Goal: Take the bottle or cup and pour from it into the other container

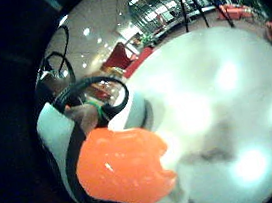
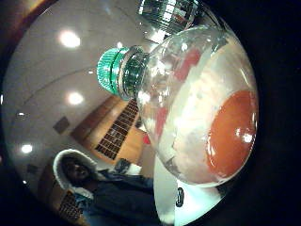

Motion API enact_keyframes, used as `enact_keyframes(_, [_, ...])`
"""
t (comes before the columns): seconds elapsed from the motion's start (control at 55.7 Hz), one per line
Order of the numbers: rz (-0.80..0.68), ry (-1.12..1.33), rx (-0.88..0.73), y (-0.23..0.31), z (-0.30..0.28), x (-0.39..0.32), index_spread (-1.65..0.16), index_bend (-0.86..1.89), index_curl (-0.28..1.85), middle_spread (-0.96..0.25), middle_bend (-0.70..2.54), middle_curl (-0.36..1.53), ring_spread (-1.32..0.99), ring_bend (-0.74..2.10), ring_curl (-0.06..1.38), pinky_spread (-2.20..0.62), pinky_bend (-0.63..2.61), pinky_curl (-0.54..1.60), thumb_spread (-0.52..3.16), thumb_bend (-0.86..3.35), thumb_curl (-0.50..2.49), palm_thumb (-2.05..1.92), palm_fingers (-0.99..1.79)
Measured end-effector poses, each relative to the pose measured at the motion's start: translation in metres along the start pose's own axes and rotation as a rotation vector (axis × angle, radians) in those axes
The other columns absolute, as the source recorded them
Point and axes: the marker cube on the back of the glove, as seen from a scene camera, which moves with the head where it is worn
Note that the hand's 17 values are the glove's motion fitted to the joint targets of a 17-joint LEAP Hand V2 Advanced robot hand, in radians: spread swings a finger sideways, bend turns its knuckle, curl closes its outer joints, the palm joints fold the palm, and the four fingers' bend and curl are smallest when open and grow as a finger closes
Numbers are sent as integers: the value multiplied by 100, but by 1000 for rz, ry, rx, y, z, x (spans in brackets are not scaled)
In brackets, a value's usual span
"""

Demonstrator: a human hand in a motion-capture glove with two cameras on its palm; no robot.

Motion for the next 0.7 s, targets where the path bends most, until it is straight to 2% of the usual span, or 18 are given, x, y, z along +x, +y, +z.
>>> enact_keyframes(0.09, [2,112,-159,2,-4,-20,-28,10,25,-24,26,44,-17,66,39,-3,46,36,62,-4,57,91,113])
enact_keyframes(0.216, [-41,240,-151,-6,2,-49,-28,10,25,-24,25,44,-17,66,39,-3,47,36,62,-4,58,90,113])
enact_keyframes(0.413, [-100,479,-224,-22,11,-79,-28,10,25,-24,25,45,-16,66,40,-4,47,37,62,-3,59,90,113])
enact_keyframes(0.701, [-164,758,-351,-50,32,-85,-27,10,25,-23,24,46,-15,66,40,-4,48,37,62,-3,60,90,114])
